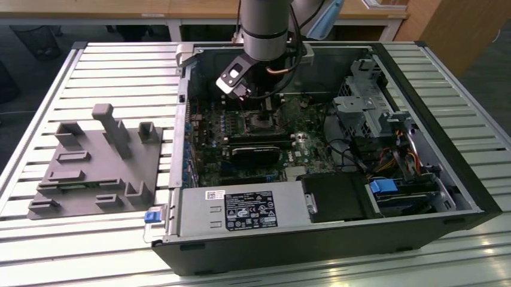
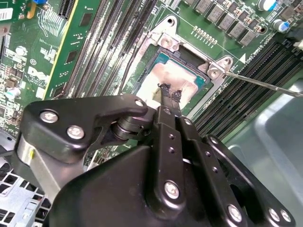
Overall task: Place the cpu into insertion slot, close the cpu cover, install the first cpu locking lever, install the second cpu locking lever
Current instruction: 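Place the cpu into insertion slot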
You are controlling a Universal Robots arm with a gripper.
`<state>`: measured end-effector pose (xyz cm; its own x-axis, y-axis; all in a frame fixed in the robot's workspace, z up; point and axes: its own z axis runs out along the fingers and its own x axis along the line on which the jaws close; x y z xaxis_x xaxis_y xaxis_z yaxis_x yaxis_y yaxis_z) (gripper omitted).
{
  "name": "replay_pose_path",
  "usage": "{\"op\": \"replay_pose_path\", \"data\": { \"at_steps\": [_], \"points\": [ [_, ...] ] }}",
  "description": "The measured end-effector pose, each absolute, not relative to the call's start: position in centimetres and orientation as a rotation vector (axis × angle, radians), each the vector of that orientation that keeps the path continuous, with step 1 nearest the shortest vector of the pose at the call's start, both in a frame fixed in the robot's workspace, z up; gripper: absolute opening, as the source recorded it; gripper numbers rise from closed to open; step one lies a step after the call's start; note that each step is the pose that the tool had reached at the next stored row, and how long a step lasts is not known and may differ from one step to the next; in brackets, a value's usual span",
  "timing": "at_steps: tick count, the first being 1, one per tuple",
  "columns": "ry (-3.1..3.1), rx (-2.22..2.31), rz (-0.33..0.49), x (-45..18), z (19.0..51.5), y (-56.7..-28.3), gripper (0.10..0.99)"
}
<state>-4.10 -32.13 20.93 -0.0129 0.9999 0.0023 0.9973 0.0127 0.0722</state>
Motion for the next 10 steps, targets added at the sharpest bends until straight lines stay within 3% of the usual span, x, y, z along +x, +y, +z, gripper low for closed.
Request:
{"op": "replay_pose_path", "data": {
  "at_steps": [10],
  "points": [
    [2.201, 2.173, 0.079, -4.09, 21.3, -32.12, 0.106]
  ]
}}
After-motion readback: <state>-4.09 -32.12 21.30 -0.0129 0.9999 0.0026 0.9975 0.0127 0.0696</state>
